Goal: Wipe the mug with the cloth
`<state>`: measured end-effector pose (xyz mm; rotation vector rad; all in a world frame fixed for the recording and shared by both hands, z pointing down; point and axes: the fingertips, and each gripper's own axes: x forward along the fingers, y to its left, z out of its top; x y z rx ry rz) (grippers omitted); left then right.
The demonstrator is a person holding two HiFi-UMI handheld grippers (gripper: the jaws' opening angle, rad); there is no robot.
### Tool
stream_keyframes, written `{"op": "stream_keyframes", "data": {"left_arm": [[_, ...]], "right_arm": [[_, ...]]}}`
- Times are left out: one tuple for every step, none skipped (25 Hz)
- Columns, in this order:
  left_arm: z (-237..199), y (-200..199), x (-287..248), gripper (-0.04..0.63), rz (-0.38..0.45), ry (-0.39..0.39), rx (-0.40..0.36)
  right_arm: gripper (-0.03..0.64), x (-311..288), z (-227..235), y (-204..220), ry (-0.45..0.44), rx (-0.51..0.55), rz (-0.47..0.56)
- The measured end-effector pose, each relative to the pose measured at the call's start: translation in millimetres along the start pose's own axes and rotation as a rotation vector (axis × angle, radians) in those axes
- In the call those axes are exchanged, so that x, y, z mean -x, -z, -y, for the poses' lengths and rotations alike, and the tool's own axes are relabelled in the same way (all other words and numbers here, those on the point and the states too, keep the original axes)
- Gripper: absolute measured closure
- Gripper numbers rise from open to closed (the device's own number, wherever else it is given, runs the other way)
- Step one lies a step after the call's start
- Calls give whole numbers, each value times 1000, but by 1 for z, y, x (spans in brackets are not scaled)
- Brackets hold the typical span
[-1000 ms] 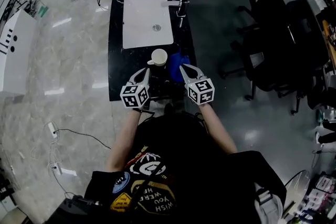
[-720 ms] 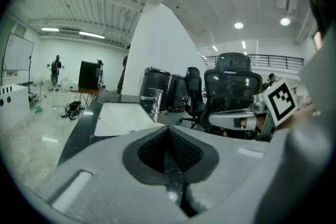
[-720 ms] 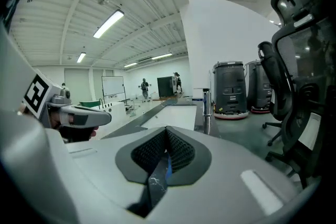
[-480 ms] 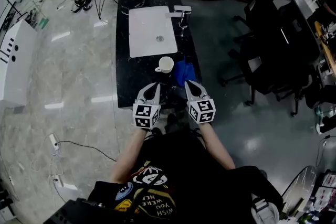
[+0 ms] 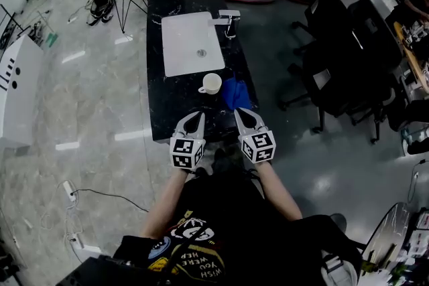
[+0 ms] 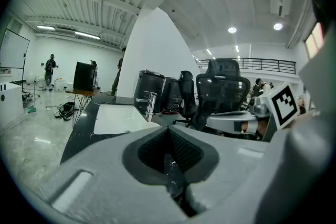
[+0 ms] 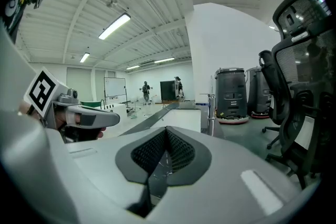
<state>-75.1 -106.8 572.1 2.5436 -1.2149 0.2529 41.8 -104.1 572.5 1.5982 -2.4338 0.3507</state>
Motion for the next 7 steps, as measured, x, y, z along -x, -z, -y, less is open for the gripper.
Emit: {"op": "stream_keyframes", "data": {"left_arm": [[3,1,2,591,-3,7,-2],[5,2,3,591,-8,14,-3],[7,3,5,591,-12,18,-2],[8,3,6,591,-14,22,-1],[9,3,8,591,-13,26,1],[9,3,8,592,-12,29,2],[9,3,9,591,-10,32,3]], "right_arm": [[615,2,-1,1,2,-2,0],[615,4,-3,1,4,-4,-2],[615,5,-5,2,4,-5,-4],[615,5,-7,3,2,-6,-6],[615,5,-9,3,0,-6,-7],[615,4,-12,4,-2,-5,-7],[615,4,-14,4,-5,-4,-8]]}}
